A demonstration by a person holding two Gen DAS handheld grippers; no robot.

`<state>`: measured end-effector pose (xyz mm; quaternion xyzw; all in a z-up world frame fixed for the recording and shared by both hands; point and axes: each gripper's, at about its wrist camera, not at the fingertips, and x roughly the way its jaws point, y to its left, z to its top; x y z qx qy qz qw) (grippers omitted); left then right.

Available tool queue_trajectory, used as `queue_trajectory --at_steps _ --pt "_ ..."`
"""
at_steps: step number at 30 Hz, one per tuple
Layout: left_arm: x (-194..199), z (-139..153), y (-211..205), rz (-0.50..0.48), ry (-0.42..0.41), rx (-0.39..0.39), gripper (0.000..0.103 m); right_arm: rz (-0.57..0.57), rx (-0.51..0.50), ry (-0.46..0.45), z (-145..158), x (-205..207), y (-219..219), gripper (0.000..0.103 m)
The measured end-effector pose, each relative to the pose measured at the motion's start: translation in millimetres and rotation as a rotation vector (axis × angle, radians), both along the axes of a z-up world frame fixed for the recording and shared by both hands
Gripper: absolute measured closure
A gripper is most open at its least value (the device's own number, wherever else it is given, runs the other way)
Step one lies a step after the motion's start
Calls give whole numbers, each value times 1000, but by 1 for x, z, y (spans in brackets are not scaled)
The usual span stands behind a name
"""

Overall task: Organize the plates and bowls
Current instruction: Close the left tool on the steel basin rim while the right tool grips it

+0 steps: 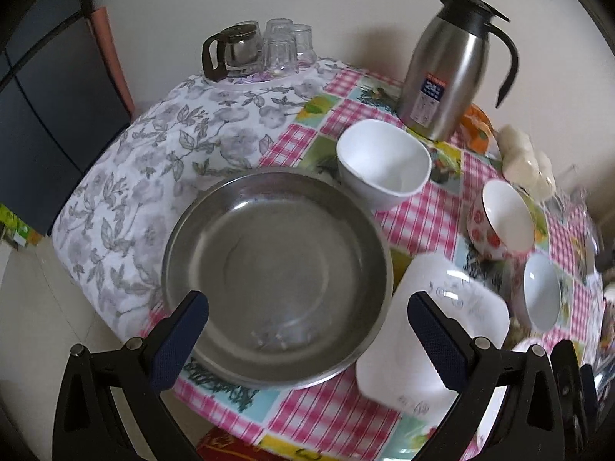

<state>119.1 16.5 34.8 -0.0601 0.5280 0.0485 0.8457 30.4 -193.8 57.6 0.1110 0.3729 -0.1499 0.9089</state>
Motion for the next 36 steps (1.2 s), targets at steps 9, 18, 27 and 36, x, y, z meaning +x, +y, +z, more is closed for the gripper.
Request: queue_trajectory --at_steps 9,18,27,36 --pt "22 -23 3 16 -20 1 0 12 11 16 -12 30 -8 0" --pt "32 -22 47 68 -89 -8 0 52 9 47 -26 47 5 0" --pt "28 -27 77 48 -67 -156 0 146 12 84 -42 56 46 0" --pt "27 -41 118 157 -35 -180 0 168 64 113 -59 63 61 0"
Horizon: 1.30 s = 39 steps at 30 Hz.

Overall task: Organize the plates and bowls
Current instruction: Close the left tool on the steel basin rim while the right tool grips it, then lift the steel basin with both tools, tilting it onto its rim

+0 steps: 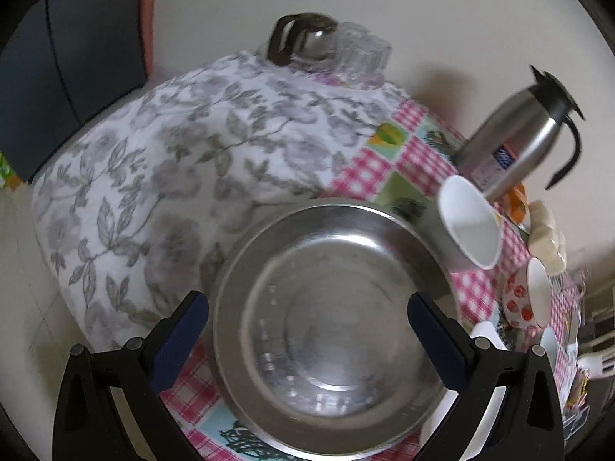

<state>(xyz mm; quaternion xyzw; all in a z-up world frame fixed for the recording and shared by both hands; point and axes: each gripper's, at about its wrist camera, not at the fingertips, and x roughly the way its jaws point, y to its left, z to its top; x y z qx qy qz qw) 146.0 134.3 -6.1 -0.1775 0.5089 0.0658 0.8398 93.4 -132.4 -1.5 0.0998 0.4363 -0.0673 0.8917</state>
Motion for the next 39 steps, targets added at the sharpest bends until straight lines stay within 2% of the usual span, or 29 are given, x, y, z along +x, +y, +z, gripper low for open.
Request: queue_trajectory --at_steps 3,7,9,11,15,18,20,23,25,28,31,34,39 --pt "3 -14 8 7 45 7 0 27 15 0 -5 3 10 0" --pt "5 -33 19 25 91 -24 0 59 19 10 -16 8 26 1" --pt "6 -39 22 25 100 -44 2 75 27 20 -22 10 32 4" --pt "7 -43 25 29 101 -48 7 84 37 32 -27 13 37 10" --pt "9 -52 29 36 121 -55 31 90 49 51 -38 18 42 16" --pt "11 -55 31 43 129 -47 39 98 65 56 -43 19 43 24" --pt "12 -55 33 55 119 -51 43 108 74 63 -46 21 45 37" --pt "11 -55 36 69 117 -37 60 124 88 74 -50 22 48 52" --pt "10 -57 39 81 122 -28 71 137 88 80 -52 23 50 58" --pt "10 -62 44 110 126 -39 78 152 78 72 -52 22 53 62" --pt "10 -64 47 133 131 -44 80 165 81 57 -49 22 55 66" --pt "9 -62 50 153 133 -16 80 182 95 50 -49 22 56 69" --pt "6 -62 63 198 136 -32 80 215 111 56 -51 23 65 70"
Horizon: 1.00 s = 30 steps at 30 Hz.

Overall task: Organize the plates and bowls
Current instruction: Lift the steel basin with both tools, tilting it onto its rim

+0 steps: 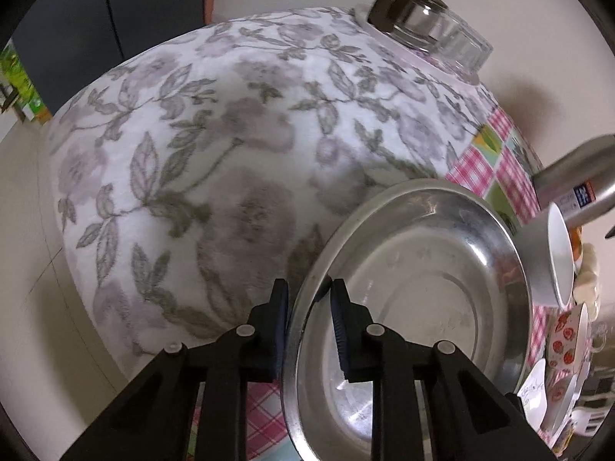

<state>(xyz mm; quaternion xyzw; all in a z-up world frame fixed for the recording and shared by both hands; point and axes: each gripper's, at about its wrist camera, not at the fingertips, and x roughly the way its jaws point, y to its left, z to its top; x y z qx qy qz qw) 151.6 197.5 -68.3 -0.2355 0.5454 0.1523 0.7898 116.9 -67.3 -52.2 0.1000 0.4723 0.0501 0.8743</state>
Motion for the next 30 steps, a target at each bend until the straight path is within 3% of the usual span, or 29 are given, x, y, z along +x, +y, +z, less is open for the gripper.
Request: queue_trajectory --at_steps 14,30 --pt "1 -8 11 34 -2 -22 76 25 -17 39 -21 3 15 85" --pt "2 2 11 10 -43 -32 79 47 -62 -29 6 0 22 85"
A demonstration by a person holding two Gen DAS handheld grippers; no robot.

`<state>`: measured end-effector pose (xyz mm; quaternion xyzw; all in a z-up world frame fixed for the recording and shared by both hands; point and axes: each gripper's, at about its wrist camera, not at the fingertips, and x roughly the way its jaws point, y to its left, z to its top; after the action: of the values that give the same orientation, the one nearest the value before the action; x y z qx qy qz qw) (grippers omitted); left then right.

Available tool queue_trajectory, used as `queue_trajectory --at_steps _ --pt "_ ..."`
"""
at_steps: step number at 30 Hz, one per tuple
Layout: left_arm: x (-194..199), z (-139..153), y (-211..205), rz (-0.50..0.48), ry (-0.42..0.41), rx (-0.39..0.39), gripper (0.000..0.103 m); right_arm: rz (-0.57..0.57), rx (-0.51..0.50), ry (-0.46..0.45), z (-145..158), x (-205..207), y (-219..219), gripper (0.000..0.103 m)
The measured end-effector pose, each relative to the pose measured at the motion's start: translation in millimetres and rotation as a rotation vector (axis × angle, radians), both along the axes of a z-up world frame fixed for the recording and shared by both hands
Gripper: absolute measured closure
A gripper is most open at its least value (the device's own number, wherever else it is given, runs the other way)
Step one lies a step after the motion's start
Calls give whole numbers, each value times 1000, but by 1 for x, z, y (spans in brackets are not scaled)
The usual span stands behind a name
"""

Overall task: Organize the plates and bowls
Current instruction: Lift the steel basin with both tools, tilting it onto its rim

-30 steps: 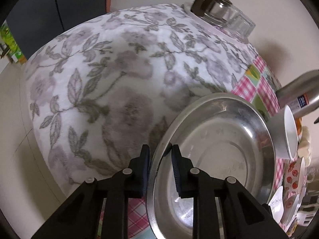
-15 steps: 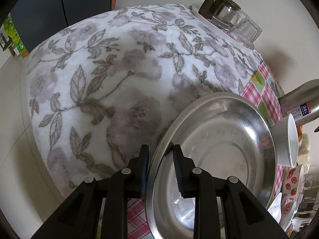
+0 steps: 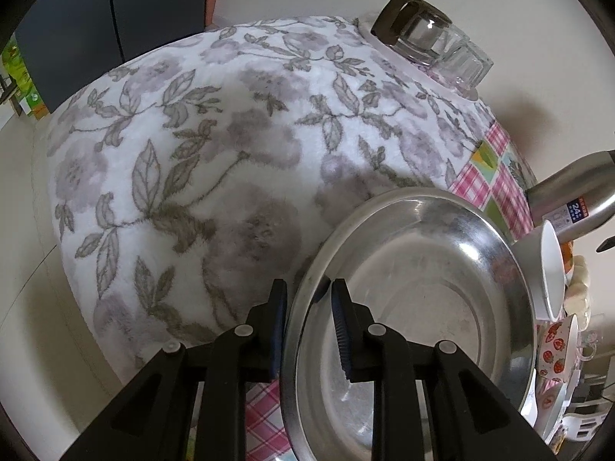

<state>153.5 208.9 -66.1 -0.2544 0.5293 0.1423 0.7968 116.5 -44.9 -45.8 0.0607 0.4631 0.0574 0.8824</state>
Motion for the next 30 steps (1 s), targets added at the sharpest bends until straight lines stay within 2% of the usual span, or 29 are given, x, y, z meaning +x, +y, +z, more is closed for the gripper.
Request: queue_trajectory --at_steps 5,15,30 --pt "-3 11 -3 -11 -25 2 79 2 5 -23 10 -3 -2 84" --pt "-10 49 -19 -51 -119 4 79 -9 19 -91 40 -17 -16 84" --pt "-26 101 -81 -168 -238 25 79 -80 50 -173 84 -46 -71 84"
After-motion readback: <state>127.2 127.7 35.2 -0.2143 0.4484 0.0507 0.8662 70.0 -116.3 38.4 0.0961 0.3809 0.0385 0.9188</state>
